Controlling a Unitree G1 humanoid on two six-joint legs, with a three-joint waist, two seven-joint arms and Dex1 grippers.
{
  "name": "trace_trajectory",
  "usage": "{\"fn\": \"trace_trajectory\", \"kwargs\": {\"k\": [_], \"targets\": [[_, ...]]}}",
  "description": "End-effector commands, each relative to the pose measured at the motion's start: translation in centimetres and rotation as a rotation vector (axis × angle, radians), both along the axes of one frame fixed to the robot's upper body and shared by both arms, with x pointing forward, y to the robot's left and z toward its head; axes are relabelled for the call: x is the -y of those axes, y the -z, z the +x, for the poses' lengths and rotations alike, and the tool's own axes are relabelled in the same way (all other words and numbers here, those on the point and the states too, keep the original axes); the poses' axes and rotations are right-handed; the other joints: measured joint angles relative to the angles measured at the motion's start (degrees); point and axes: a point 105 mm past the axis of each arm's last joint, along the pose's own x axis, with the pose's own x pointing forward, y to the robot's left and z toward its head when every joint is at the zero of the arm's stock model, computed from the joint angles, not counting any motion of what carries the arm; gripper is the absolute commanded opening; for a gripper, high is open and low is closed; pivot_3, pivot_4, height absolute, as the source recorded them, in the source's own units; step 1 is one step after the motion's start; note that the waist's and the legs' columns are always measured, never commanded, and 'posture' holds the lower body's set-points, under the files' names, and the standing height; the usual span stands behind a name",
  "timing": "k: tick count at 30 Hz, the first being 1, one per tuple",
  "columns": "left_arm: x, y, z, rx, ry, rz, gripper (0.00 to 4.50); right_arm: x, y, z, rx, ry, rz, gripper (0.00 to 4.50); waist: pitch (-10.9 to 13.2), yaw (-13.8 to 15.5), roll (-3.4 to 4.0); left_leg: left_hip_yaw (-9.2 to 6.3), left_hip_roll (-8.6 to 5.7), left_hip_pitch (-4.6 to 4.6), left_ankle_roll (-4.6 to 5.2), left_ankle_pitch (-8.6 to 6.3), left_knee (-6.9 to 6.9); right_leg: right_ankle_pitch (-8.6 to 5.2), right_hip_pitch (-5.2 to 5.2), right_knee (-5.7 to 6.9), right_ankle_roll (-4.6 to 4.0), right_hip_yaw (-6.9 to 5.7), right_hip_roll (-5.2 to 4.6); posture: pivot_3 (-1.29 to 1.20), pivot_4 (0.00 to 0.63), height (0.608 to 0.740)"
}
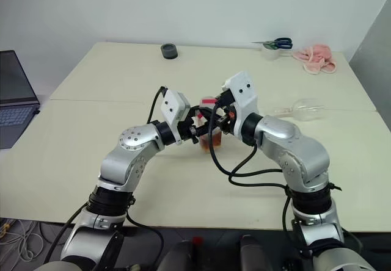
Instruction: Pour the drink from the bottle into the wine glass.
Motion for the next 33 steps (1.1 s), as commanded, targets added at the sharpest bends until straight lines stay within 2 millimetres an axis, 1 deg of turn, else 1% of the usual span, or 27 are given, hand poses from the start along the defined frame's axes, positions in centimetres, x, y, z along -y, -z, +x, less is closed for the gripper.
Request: {"fn": "trace_trajectory", "kwargs": {"k": [1,2,4,7,9,11,13,15,16,18,19,20,21,25,29,33], "targets": [[1.2,-0.8,-1.8,0.030,0.117,0.003,2.15,-1.0,-1.4,-3.0,0.069,-0.449,-0.065,1.86,0.00,-0.07,0.00,-0.02,0.01,0.00,0.00,0.00,0.00,0.00,0.03,-0.02,0.00,-0.04,0.01,0.00,0.150,0.740],[1.5,-0.7,-2.0,0.027,0.136,0.012,2.15,-0.8,-1.3,-3.4,0.072,-0.545,-0.097,1.86,0.00,-0.10,0.01,-0.01,0.00,0.01,0.01,0.00,-0.02,0.00,0.04,-0.04,0.00,-0.03,0.01,0.00,0.150,0.740],[1.8,-0.8,-2.4,0.023,0.158,0.011,2.15,-0.5,-1.5,-3.2,0.083,-0.654,-0.129,1.86,0.01,-0.17,0.00,-0.03,0.03,0.02,0.01,-0.01,-0.05,0.00,0.05,-0.09,0.00,-0.06,0.03,0.00,0.150,0.740],[2.0,-1.1,-2.7,0.024,0.175,0.003,2.15,-0.4,-1.5,-2.5,0.076,-0.751,-0.159,1.86,0.01,-0.64,0.01,-0.03,0.06,0.03,0.01,-0.01,-0.07,0.00,0.04,-0.09,0.00,-0.06,0.04,0.00,0.150,0.740],[2.1,-1.1,-2.8,0.025,0.179,0.004,2.15,-0.4,-1.4,-2.0,0.074,-0.772,-0.178,1.86,0.01,-0.89,0.01,-0.06,0.07,0.04,0.01,-0.01,-0.06,0.00,0.04,-0.06,-0.01,-0.06,0.05,0.00,0.150,0.740],[2.1,-1.1,-2.9,0.027,0.175,0.002,2.15,-0.5,-1.3,-1.3,0.058,-0.745,-0.192,1.86,0.01,-0.97,0.01,-0.08,0.07,0.04,0.01,-0.01,-0.05,0.00,0.04,-0.03,-0.01,-0.07,0.05,0.00,0.150,0.740],[2.0,-1.1,-2.9,0.025,0.165,-0.001,2.15,-0.5,-1.8,-1.1,0.065,-0.720,-0.167,1.86,0.01,-0.97,0.01,-0.09,0.07,0.03,0.01,0.00,-0.05,0.00,0.03,-0.02,-0.01,-0.06,0.04,0.00,0.150,0.740],[1.8,-1.0,-2.8,0.020,0.155,-0.004,2.15,-0.1,-2.5,-1.5,0.091,-0.695,-0.134,2.60,0.01,-0.91,0.02,-0.11,0.05,0.01,0.00,0.00,-0.05,0.00,0.03,-0.02,-0.01,-0.07,0.00,0.00,0.150,0.740],[1.8,-0.9,-2.8,0.017,0.154,-0.005,2.15,0.2,-2.8,-1.9,0.095,-0.685,-0.122,2.86,0.01,-0.86,0.02,-0.11,0.04,-0.01,0.00,0.00,-0.05,0.00,0.00,-0.03,-0.01,-0.06,-0.04,0.00,0.150,0.740],[1.8,-0.8,-2.9,0.013,0.154,-0.005,2.15,0.8,-3.1,-2.6,0.103,-0.659,-0.111,3.59,0.01,-0.68,0.02,-0.14,0.05,-0.03,-0.01,0.00,-0.04,0.00,0.00,-0.06,0.00,-0.07,-0.09,0.00,0.150,0.740],[1.8,-0.7,-2.9,0.012,0.154,-0.005,2.15,1.0,-3.2,-2.9,0.106,-0.648,-0.110,3.88,0.01,-0.55,0.02,-0.16,0.06,-0.05,-0.01,0.00,-0.04,0.00,0.00,-0.07,0.00,-0.08,-0.13,0.00,0.150,0.740],[1.8,-0.7,-2.9,0.010,0.154,-0.006,2.15,1.3,-3.3,-3.2,0.109,-0.634,-0.108,4.32,0.01,-0.35,0.02,-0.16,0.05,-0.05,-0.01,0.00,-0.04,-0.01,0.00,-0.08,0.01,-0.09,-0.18,0.00,0.150,0.740],[1.8,-0.7,-2.9,0.008,0.156,-0.006,2.15,1.5,-3.4,-3.4,0.113,-0.615,-0.105,4.45,0.01,-0.16,0.02,-0.15,0.02,-0.05,-0.01,0.00,-0.03,-0.01,0.01,-0.08,0.01,-0.09,-0.21,0.00,0.150,0.740],[2.1,-0.6,-2.8,0.005,0.168,-0.006,2.15,2.2,-3.7,-3.3,0.136,-0.464,-0.086,4.50,0.01,0.10,0.02,-0.10,-0.01,-0.03,-0.01,0.00,0.00,-0.01,0.03,-0.07,0.02,-0.08,-0.25,0.00,0.150,0.740],[2.5,-0.6,-2.6,0.002,0.180,-0.011,2.15,2.8,-3.5,-1.9,0.166,-0.190,-0.056,4.50,0.01,0.11,0.02,-0.14,-0.01,-0.01,-0.01,0.00,-0.01,-0.01,0.04,-0.02,0.01,-0.14,-0.12,0.00,0.150,0.740],[2.4,-0.5,-2.5,0.001,0.182,-0.009,2.15,2.9,-3.4,-2.4,0.161,-0.131,-0.045,4.50,0.01,0.10,0.02,-0.12,-0.01,-0.02,-0.02,0.01,-0.01,0.00,0.01,0.01,0.01,-0.09,-0.10,0.00,0.150,0.740]]}}
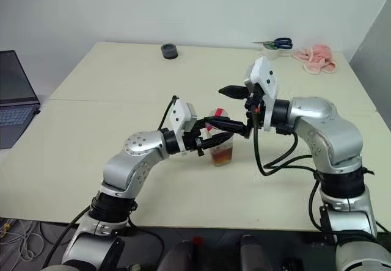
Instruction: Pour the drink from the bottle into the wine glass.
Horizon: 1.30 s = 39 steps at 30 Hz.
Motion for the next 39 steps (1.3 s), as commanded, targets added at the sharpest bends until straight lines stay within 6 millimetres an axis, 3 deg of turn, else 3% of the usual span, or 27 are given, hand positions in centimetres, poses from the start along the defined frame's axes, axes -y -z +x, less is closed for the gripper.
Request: {"fn": "trace_trajectory", "kwargs": {"k": [1,6,10,20,25,30,39], "targets": [[0.5,-1.5,-0.2,0.063,0.027,-0.011,2.15,0.4,-1.4,-0.9,0.062,0.051,0.016,4.50,0.00,0.00,0.00,0.00,0.00,0.00,0.00,0.00,0.00,0.00,0.00,0.00,0.00,0.00,0.00,0.00,0.150,0.740],[0.3,-1.5,0.0,0.064,0.023,-0.009,2.15,0.6,-0.3,-1.5,0.037,0.115,-0.009,4.50,0.00,0.05,0.00,0.00,-0.01,-0.01,0.00,0.00,-0.01,0.00,0.01,-0.03,0.00,-0.01,-0.01,0.00,0.150,0.740],[0.4,-1.6,0.1,0.066,0.024,-0.011,2.15,0.4,0.9,-0.7,-0.002,0.177,-0.013,4.50,0.00,0.01,0.00,0.01,0.00,0.00,0.01,0.00,0.00,0.00,0.01,-0.02,0.00,0.00,0.02,0.00,0.150,0.740],[0.2,-1.7,0.1,0.073,0.014,-0.012,2.15,0.0,0.8,0.8,-0.028,0.225,0.057,4.50,0.00,-0.01,0.00,0.01,0.01,0.00,0.02,0.00,-0.02,0.00,0.01,-0.02,0.00,0.02,0.07,0.00,0.150,0.740],[0.0,-1.6,0.1,0.074,0.005,-0.010,2.15,1.2,0.9,1.0,-0.033,0.238,0.047,4.50,0.00,0.00,0.00,-0.01,0.01,0.00,0.02,0.00,-0.02,0.00,0.01,-0.02,0.00,0.01,0.07,0.00,0.150,0.740],[-0.1,-1.5,0.3,0.073,0.000,-0.006,2.15,2.7,1.0,-0.1,-0.078,0.172,0.051,4.50,0.00,0.03,0.00,-0.02,0.01,0.00,0.02,0.00,-0.02,0.00,0.04,-0.05,0.00,-0.01,0.06,0.00,0.150,0.740],[-0.3,-1.6,0.4,0.081,-0.010,0.003,2.15,1.8,1.0,-2.8,-0.080,-0.013,0.041,4.50,0.00,-0.06,0.00,-0.03,0.04,0.02,0.03,0.00,-0.02,0.00,0.03,-0.01,0.00,-0.01,0.12,0.00,0.150,0.740]]}}
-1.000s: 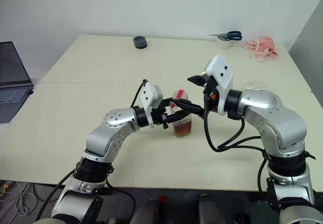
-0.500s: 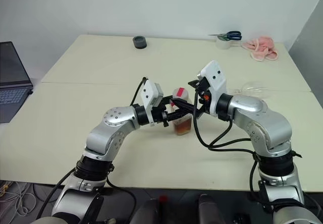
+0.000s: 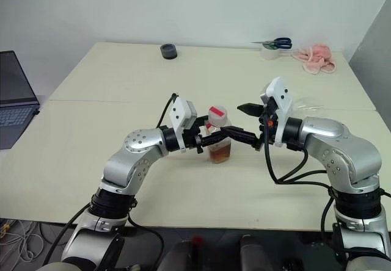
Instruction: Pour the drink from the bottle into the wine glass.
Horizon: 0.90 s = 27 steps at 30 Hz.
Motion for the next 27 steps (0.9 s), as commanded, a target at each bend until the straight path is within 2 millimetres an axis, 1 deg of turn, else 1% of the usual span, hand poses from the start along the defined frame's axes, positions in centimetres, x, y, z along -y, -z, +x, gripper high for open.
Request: {"fn": "trace_trajectory", "kwargs": {"k": [1,2,5,7,13,17,22,27], "targets": [[0.0,-1.5,-0.3,0.068,0.008,-0.016,2.15,-0.7,-1.5,-1.4,0.081,-0.073,0.012,4.50,0.00,0.01,0.00,0.00,0.00,0.00,0.00,0.00,0.01,0.00,0.00,0.00,0.00,0.00,0.00,0.00,0.150,0.740],[-0.1,-1.5,-0.3,0.068,0.006,-0.015,2.15,-0.9,-1.6,-1.4,0.088,-0.076,0.012,4.50,0.00,0.01,0.00,0.00,-0.01,0.00,0.00,0.00,0.01,0.00,0.00,0.00,0.00,0.01,0.00,0.00,0.150,0.740],[-0.2,-1.5,-0.3,0.068,0.002,-0.012,2.15,-1.6,-1.9,-0.2,0.124,-0.014,-0.005,4.50,0.00,-0.01,0.00,0.02,-0.01,0.00,0.00,0.00,0.02,0.00,0.00,-0.01,0.00,0.02,-0.01,0.00,0.150,0.740],[-0.3,-1.5,-0.3,0.069,0.001,-0.012,2.15,-1.9,-1.7,0.7,0.136,0.029,-0.026,4.50,0.00,-0.01,0.00,0.02,0.00,0.01,0.00,0.00,0.02,0.00,0.00,0.00,0.00,0.02,0.00,0.00,0.150,0.740],[-0.2,-1.5,-0.3,0.070,0.000,-0.015,2.15,-3.2,-0.8,1.4,0.136,0.036,-0.037,4.50,0.00,0.09,0.00,0.00,-0.02,-0.01,0.00,0.00,0.00,0.00,0.00,-0.03,0.00,0.01,-0.03,0.00,0.150,0.740],[0.0,-1.6,-0.3,0.070,0.001,-0.019,2.15,-3.9,-0.9,2.0,0.142,0.041,-0.016,4.50,0.00,0.09,0.00,0.00,-0.01,-0.01,-0.01,0.00,-0.01,0.00,0.00,-0.04,0.00,0.01,-0.03,0.00,0.150,0.740],[0.0,-1.5,-0.5,0.068,0.001,-0.024,2.15,-3.7,-1.1,3.1,0.147,0.070,0.000,4.50,0.00,0.08,0.00,-0.02,-0.01,0.00,-0.01,0.00,0.00,0.00,0.00,-0.02,0.00,-0.01,-0.02,0.00,0.150,0.740],[0.1,-1.5,-0.6,0.067,0.001,-0.026,2.15,-3.1,-1.5,3.6,0.150,0.084,0.017,4.50,0.00,0.09,0.00,-0.01,-0.01,-0.01,-0.01,0.00,-0.01,0.00,-0.01,-0.03,0.00,0.00,-0.02,0.00,0.150,0.740]]}}
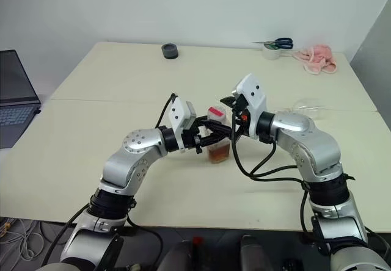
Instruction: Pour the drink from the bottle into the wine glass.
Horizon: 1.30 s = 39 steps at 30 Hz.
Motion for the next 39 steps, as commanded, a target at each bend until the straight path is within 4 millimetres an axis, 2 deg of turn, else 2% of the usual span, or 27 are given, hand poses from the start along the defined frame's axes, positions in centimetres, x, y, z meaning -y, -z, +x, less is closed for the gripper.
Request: {"fn": "trace_trajectory", "kwargs": {"k": [1,7,15,21,25,34,39], "targets": [[0.3,-1.7,-0.6,0.071,0.017,-0.028,2.15,0.6,-2.3,0.1,0.087,0.012,0.028,4.50,0.00,0.00,0.00,0.00,0.00,0.00,0.00,0.00,-0.01,0.00,0.00,0.00,0.00,0.00,0.00,0.00,0.150,0.740],[0.3,-1.7,-0.6,0.070,0.012,-0.028,2.15,1.8,-2.1,0.3,0.087,0.036,0.011,4.50,0.00,0.00,0.00,0.00,-0.01,0.00,0.00,0.00,0.00,0.00,0.00,0.00,0.00,0.00,0.00,0.00,0.150,0.740],[0.4,-1.6,-0.6,0.068,0.016,-0.026,2.15,2.8,-1.1,-1.0,0.059,-0.034,-0.030,4.50,0.00,0.00,0.00,0.02,-0.01,-0.01,0.00,0.00,0.00,0.00,0.00,-0.01,0.00,0.01,-0.01,0.00,0.150,0.740],[0.2,-1.6,-0.5,0.068,0.014,-0.022,2.15,1.5,-2.3,-3.2,0.069,-0.166,0.014,4.50,0.00,-0.13,0.00,0.03,0.00,0.01,0.00,0.00,0.00,0.00,0.00,0.02,0.00,0.02,0.00,0.00,0.150,0.740],[0.2,-1.6,-0.5,0.069,0.011,-0.022,2.15,0.7,-2.5,-2.5,0.088,-0.133,0.016,4.50,0.00,-0.10,0.00,0.00,0.01,0.01,0.00,0.00,0.01,0.00,0.00,0.02,0.00,0.00,0.02,0.00,0.150,0.740],[0.3,-1.6,-0.5,0.067,0.009,-0.026,2.15,0.2,-2.5,-0.3,0.094,-0.037,0.027,4.50,0.00,-0.05,0.00,0.01,0.00,0.01,0.00,0.00,0.01,0.00,0.00,0.02,0.00,0.01,0.01,0.00,0.150,0.740],[0.3,-1.6,-0.5,0.067,0.006,-0.029,2.15,0.2,-2.4,0.3,0.096,-0.014,0.025,4.50,0.00,-0.01,0.00,-0.01,0.00,0.00,0.00,0.00,0.00,0.00,-0.01,0.02,0.00,0.00,0.01,0.00,0.150,0.740]]}}
